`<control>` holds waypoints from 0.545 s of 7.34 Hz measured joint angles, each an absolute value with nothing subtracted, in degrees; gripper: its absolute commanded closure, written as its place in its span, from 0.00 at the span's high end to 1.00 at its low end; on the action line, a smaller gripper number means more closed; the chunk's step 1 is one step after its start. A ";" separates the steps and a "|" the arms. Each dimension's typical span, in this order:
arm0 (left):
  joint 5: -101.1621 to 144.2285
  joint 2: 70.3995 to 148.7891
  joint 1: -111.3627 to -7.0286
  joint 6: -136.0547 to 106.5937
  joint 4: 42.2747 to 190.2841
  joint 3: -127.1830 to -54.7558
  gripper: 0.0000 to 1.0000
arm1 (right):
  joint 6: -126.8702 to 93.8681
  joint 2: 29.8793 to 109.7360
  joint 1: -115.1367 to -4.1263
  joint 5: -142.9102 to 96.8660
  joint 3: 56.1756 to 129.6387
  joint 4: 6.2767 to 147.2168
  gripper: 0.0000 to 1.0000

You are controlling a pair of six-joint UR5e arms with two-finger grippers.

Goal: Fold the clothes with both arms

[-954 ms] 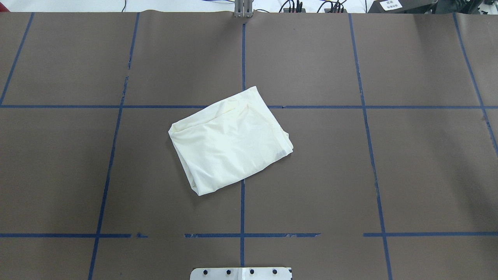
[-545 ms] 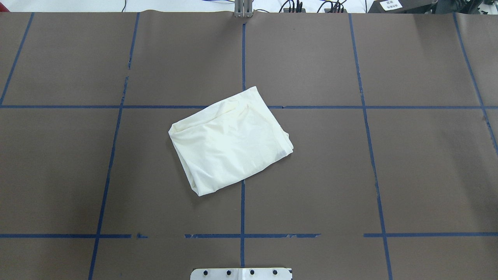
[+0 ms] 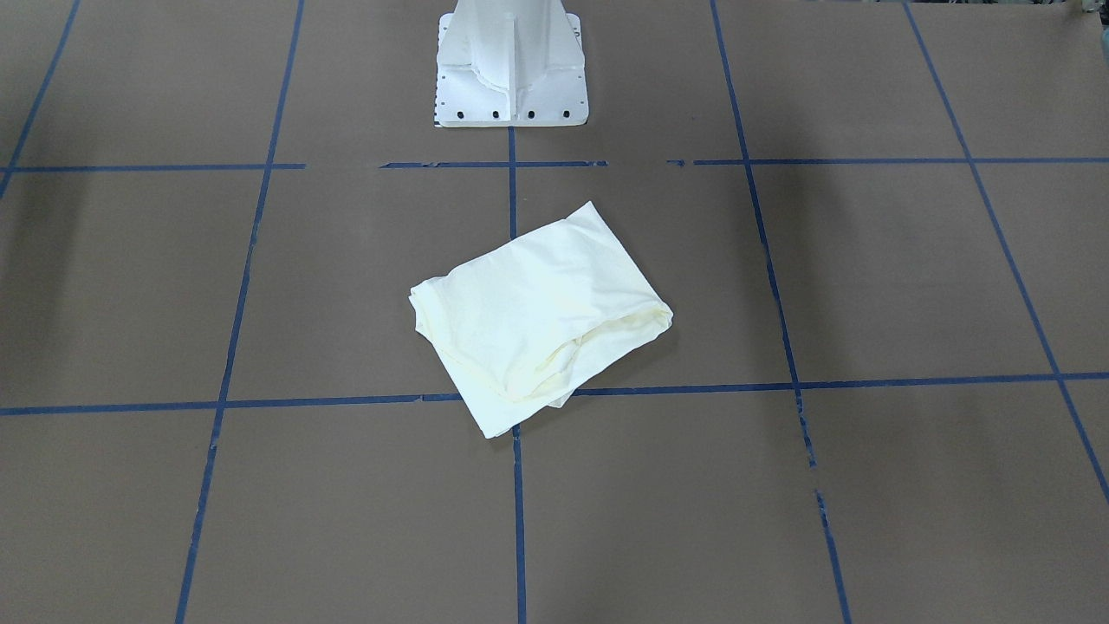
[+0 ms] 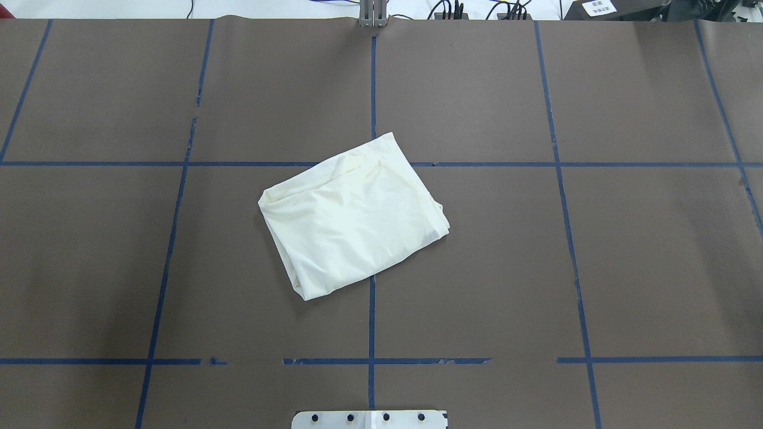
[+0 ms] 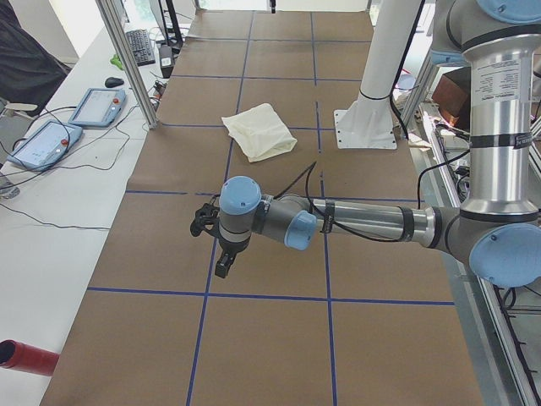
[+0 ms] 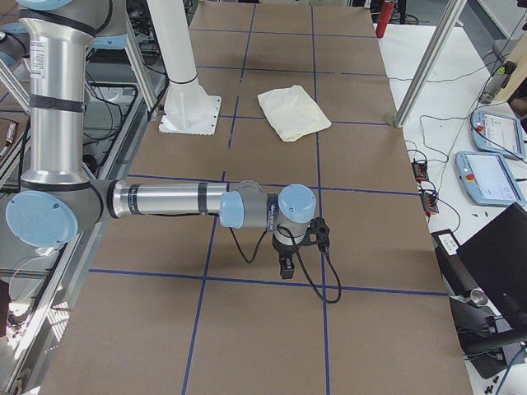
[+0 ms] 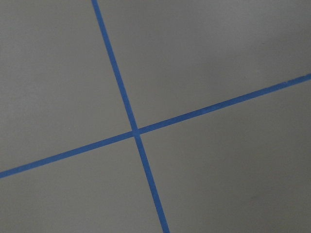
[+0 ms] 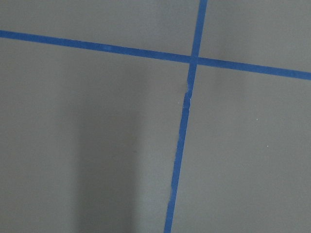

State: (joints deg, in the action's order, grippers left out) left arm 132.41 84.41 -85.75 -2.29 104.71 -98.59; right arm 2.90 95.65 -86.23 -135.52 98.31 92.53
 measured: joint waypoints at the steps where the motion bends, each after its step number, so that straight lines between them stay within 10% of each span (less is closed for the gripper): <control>1: 132.06 84.31 -85.75 -3.49 102.92 -98.65 1.00 | 1.67 95.74 -86.44 -135.60 98.41 92.22 1.00; 4: 132.14 84.08 -85.83 -4.04 99.47 -99.70 1.00 | -3.40 97.34 -86.87 -135.64 97.91 85.77 1.00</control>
